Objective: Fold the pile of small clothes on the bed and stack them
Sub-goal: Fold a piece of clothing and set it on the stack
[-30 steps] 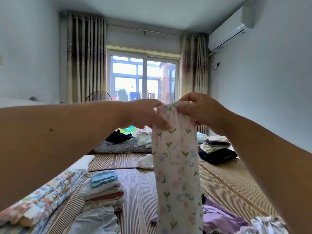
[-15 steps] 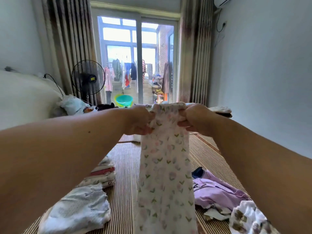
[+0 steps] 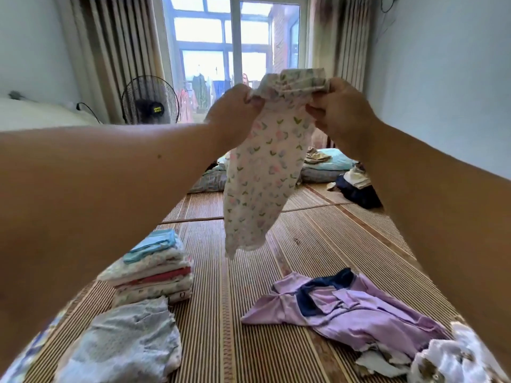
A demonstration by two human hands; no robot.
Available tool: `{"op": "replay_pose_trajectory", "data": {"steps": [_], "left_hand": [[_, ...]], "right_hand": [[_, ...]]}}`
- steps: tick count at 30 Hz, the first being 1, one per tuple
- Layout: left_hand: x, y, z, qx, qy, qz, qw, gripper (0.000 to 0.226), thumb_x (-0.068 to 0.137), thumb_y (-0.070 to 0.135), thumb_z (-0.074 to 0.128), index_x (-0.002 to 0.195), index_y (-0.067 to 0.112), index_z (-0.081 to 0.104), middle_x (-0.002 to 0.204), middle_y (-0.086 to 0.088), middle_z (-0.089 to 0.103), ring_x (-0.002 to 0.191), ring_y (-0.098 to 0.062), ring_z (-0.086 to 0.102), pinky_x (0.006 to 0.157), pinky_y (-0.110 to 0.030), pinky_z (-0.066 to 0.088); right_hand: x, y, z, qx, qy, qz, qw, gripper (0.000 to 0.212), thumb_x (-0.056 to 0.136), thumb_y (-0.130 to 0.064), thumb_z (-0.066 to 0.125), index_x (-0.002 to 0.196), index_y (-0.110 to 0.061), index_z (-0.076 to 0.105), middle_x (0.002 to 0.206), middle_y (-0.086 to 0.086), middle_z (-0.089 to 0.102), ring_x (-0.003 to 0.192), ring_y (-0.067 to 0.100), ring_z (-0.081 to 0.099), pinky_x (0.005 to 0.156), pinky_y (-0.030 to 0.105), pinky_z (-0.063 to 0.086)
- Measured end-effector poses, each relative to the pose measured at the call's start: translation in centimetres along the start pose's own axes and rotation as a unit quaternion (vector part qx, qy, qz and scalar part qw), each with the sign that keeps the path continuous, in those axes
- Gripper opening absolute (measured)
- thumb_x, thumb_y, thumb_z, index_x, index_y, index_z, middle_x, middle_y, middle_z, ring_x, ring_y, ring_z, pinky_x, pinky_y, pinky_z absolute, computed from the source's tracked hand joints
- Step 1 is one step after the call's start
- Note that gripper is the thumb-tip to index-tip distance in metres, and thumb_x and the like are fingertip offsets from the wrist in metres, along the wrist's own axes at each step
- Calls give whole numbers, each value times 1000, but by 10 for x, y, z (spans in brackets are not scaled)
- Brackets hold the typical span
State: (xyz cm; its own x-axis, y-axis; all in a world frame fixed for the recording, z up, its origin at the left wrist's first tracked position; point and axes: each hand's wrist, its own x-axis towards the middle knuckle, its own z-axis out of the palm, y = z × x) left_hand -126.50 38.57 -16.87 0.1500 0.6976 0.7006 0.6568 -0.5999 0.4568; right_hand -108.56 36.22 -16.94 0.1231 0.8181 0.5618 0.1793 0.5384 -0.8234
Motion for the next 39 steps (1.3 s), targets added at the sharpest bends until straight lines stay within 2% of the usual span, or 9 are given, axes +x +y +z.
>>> {"op": "replay_pose_trajectory", "data": {"steps": [9, 14, 19, 24, 30, 32, 34, 37, 39], "left_hand": [[-168, -60, 2, -67, -251, -140, 956, 27, 94, 35, 54, 76, 16, 50, 67, 0, 45, 68, -20, 42, 57, -29, 31], [-307, -84, -3, -21, -397, -185, 899, 25, 96, 40, 52, 77, 23, 51, 70, 4, 47, 63, -11, 42, 58, -28, 34], [-377, -81, -21, -75, -487, -228, 840, 26, 88, 48, 53, 74, 26, 54, 73, 6, 55, 68, -13, 55, 68, -38, 46], [-389, -69, -22, -67, -522, -239, 816, 28, 98, 35, 47, 74, 20, 47, 70, 1, 55, 60, -15, 63, 64, -42, 51], [-350, -84, 7, -96, -378, -262, 883, 28, 99, 35, 48, 81, 14, 54, 76, -4, 59, 64, -16, 59, 62, -35, 53], [-341, -97, 22, -109, -318, -297, 894, 21, 99, 32, 50, 96, 13, 58, 91, -8, 65, 76, -19, 65, 74, -38, 58], [-342, -108, 31, -73, -304, -302, 901, 34, 97, 36, 53, 126, 19, 51, 122, -8, 62, 106, -23, 63, 93, -44, 52], [-358, -115, 34, -41, -346, -257, 901, 63, 91, 44, 58, 147, 34, 29, 157, 4, 26, 142, -18, 29, 115, -43, 30], [-365, -113, 33, 9, -422, -153, 893, 72, 87, 55, 57, 147, 46, 19, 158, 20, -3, 147, -9, -3, 121, -40, 10]], "right_hand": [[-157, 50, 15, -77, -186, 223, 954, 12, 94, -1, 52, 89, -11, 57, 84, 10, 57, 70, 15, 56, 50, 15, 44], [-283, 88, 21, -93, -260, 316, 908, 8, 93, -10, 58, 86, -9, 62, 95, 14, 64, 91, 26, 64, 90, 41, 55], [-359, 83, 16, -172, -332, 355, 857, 10, 81, -32, 64, 77, -22, 64, 85, 10, 69, 82, 26, 68, 86, 49, 54], [-364, 76, 16, -132, -347, 400, 838, 11, 97, -18, 54, 88, -14, 59, 73, -2, 70, 59, 14, 65, 49, 21, 42], [-325, 106, 33, -121, -179, 378, 900, 21, 99, -26, 49, 102, -7, 58, 87, 7, 66, 50, 11, 61, 39, 18, 35], [-319, 125, 42, -96, -96, 375, 917, 19, 100, -22, 47, 109, -9, 57, 92, 7, 63, 63, 15, 63, 48, 25, 52], [-318, 147, 46, -206, -53, 320, 923, 20, 99, -22, 47, 117, -17, 53, 103, 4, 63, 85, 21, 63, 77, 40, 56], [-322, 165, 52, -374, -135, 197, 896, 38, 96, -26, 51, 134, -26, 48, 132, -2, 54, 117, 18, 53, 94, 31, 41], [-323, 166, 57, -384, -227, 141, 884, 39, 97, -30, 51, 136, -31, 49, 144, -12, 45, 130, 8, 42, 105, 26, 34]]}}
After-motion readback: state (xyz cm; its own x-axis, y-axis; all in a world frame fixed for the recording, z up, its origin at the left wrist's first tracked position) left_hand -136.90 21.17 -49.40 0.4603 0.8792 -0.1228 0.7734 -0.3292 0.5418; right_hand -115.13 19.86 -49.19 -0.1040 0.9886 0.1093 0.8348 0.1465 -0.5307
